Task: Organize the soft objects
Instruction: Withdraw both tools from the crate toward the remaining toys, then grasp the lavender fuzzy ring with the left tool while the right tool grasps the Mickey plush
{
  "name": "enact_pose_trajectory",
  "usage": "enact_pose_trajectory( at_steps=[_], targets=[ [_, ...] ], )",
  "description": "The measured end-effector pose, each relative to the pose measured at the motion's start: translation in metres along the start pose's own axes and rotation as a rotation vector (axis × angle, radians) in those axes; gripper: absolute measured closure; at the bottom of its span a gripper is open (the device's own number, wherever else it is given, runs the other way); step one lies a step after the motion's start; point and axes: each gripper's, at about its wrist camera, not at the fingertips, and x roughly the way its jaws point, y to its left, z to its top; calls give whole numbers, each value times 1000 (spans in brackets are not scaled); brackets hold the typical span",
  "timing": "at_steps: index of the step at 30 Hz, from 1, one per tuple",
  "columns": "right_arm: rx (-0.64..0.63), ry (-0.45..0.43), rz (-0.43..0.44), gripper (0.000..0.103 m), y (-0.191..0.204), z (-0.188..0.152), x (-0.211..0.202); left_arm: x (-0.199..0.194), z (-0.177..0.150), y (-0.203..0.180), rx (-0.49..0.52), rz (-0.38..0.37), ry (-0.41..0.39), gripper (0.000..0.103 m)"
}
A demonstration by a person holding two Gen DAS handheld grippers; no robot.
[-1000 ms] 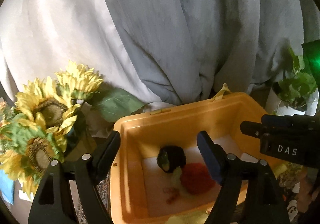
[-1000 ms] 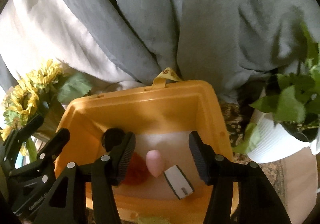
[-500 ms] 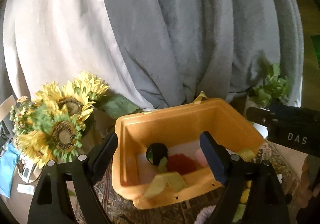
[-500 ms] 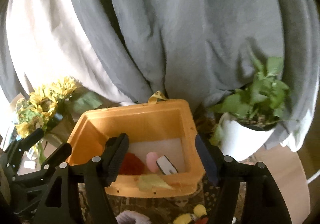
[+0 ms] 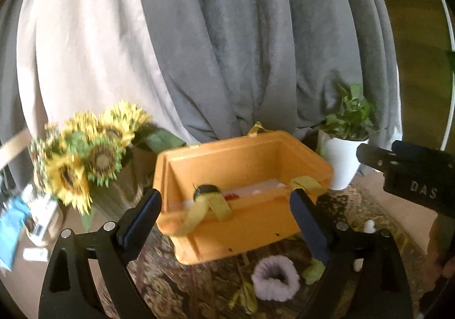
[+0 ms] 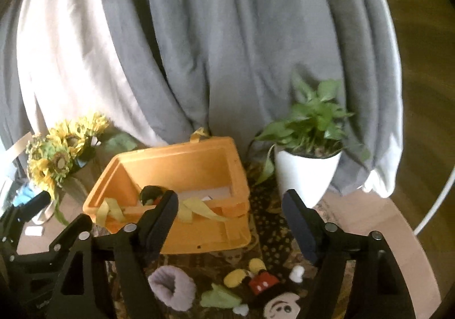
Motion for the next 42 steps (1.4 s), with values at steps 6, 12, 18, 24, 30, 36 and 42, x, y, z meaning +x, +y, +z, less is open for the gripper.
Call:
enact_pose_trajectory(
  at_steps=[6,12,18,24,30,36,42],
  targets=[
    [18,-47,-93,20,-8,-18,-27,-8,-20,-8,6,-10,45,10],
    [6,21,-111,20,-14,-40,-35,-21,-41,-20,52,-42,58,10],
    [9,89,-126,20,-23,-64,-41,-28,-58,-34,102,-61,86,9],
    [41,203,-136,20,-33,-84,-29,-17,-72,-42,129,-77,156,9],
    [85,309,-145,20,-45,-96,-9,1,-84,-47,149,-87,222,9],
    [102,400,-140,20,-50,-106,9,15,-90,-51,161,-86,259,9],
    [79,487,-155,20,-58,-117,33,41,-98,-55,156,-98,303,9]
  ],
)
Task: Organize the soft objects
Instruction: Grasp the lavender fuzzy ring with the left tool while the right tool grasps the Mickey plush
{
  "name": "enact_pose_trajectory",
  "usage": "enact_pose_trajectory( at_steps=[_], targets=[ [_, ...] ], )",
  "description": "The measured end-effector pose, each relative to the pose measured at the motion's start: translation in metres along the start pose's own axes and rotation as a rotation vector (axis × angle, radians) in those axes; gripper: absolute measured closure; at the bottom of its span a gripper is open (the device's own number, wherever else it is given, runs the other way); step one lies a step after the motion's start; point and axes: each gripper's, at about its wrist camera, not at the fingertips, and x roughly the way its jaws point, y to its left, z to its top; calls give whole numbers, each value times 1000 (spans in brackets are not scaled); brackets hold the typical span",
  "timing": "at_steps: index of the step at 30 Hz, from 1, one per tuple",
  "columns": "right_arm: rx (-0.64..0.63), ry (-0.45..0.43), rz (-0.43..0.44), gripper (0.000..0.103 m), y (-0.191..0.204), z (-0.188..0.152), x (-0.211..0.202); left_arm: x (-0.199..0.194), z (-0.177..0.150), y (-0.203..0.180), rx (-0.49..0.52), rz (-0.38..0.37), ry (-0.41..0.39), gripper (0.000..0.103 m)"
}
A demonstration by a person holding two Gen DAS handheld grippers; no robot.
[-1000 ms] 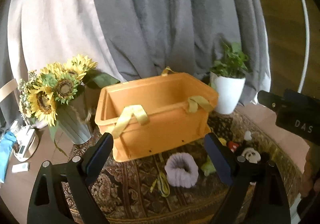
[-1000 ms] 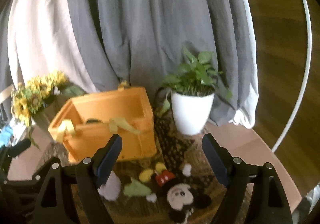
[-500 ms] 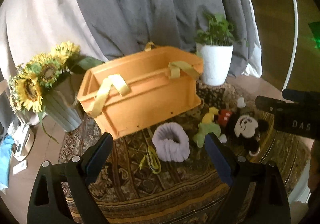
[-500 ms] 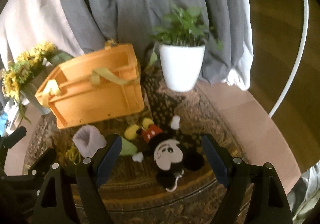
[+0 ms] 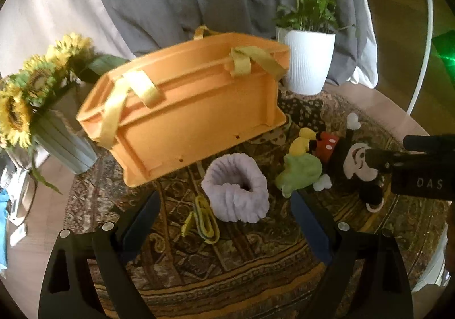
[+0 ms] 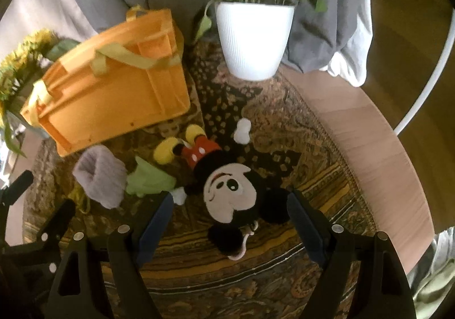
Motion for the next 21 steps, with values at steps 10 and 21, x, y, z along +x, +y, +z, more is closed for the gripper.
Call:
enact_pose_trajectory(
  at_steps=[10,21],
  targets=[
    [-24,86,4,20,0,3,34,38,1,-5,35,2,47,9],
    [-73,109,-36,20,7,9,58,75,1,-6,27,-35,96,10]
  ],
)
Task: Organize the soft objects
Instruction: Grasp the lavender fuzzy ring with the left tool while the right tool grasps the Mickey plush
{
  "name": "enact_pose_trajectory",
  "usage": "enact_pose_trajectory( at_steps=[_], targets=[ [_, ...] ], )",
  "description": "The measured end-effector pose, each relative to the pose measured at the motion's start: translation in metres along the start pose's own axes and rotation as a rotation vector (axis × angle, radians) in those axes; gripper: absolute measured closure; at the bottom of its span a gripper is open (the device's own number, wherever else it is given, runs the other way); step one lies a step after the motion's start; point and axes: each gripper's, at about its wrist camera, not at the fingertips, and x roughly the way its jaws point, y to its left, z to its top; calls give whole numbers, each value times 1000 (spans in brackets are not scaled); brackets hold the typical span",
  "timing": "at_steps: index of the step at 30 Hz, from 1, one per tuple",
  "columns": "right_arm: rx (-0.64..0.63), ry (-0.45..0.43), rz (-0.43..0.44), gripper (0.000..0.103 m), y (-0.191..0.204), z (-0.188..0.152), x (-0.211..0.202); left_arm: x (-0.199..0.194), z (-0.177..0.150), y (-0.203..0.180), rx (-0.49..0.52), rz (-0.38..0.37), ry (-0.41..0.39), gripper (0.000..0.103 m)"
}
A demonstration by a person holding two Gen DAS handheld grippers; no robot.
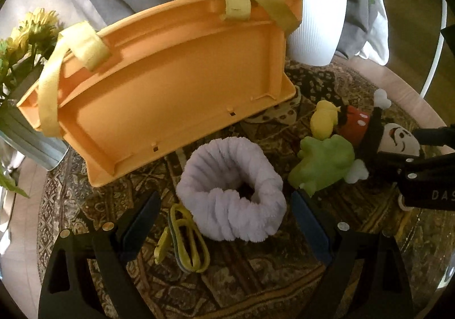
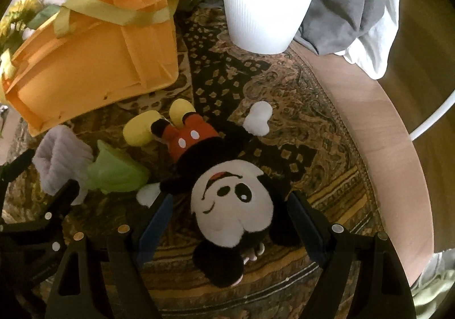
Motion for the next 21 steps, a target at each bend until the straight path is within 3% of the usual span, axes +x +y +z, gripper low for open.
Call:
enact_pose_trajectory(
  at_steps=[5,7,13,17,21],
  targets=[
    [-3,-5,2,20,-1,5,7,7,3,-2,13,-3,4,15],
    [-7,-5,9,20,-1,5,10,11,3,-3,16,-15,11,28],
    [-15,-29,31,23,1,5,12,18,1,-4,5,-46,33,51],
    [-30,-45,28,41,3,3,10,13,-1,-4,-1,-55,28,66],
    [-26,-52,51,43,0,2,8,7,-3,-4,-19,-72,23,72]
  ],
)
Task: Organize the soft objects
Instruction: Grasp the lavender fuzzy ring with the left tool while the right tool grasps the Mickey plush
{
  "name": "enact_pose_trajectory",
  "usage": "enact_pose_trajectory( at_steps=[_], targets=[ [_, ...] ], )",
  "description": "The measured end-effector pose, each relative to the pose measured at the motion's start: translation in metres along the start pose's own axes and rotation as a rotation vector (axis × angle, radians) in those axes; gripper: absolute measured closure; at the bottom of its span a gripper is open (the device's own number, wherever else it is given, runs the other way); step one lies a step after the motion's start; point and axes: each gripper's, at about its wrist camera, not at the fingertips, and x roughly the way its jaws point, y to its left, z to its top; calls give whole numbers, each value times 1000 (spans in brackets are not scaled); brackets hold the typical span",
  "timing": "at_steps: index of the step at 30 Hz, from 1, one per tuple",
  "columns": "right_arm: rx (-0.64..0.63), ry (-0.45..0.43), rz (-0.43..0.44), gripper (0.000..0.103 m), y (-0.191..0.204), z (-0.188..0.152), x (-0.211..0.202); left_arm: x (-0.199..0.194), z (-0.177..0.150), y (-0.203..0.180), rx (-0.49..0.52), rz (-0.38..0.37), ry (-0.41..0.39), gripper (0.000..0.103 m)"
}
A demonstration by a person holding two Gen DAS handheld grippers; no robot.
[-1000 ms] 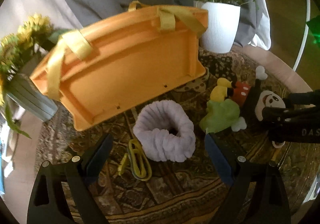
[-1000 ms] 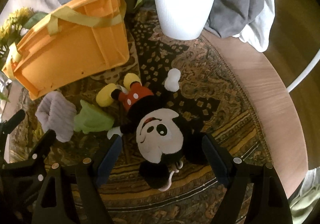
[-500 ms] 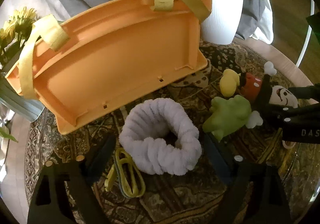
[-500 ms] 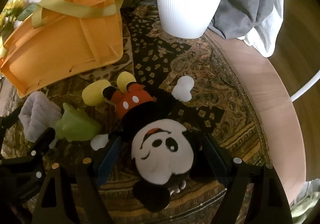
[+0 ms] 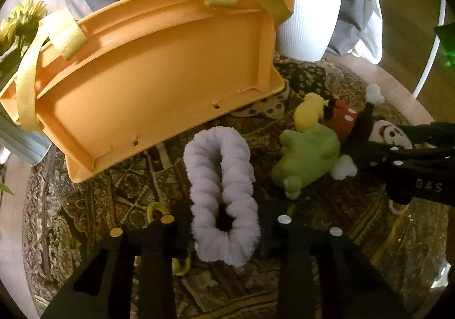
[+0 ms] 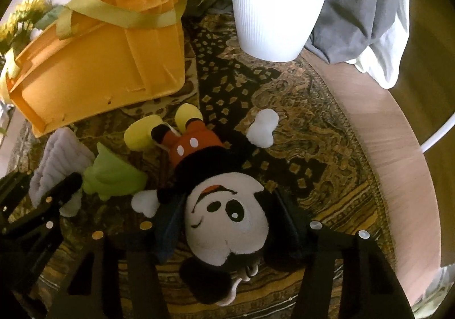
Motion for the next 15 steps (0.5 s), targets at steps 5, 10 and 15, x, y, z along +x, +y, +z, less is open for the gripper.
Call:
enact_pose_trajectory(
  at_steps=[5,10,15],
  targets=[
    [26,-12,43,45,-4,-3,-5,-13,-4,0,-15,-6,-14,73],
    [19,-58,54,45,3,-4,-23,-35,-3,3,-32,17,-61,74],
    [12,-116,54,45,7,0,-46,-55,-1,8,-46,32,-116,73]
  ],
)
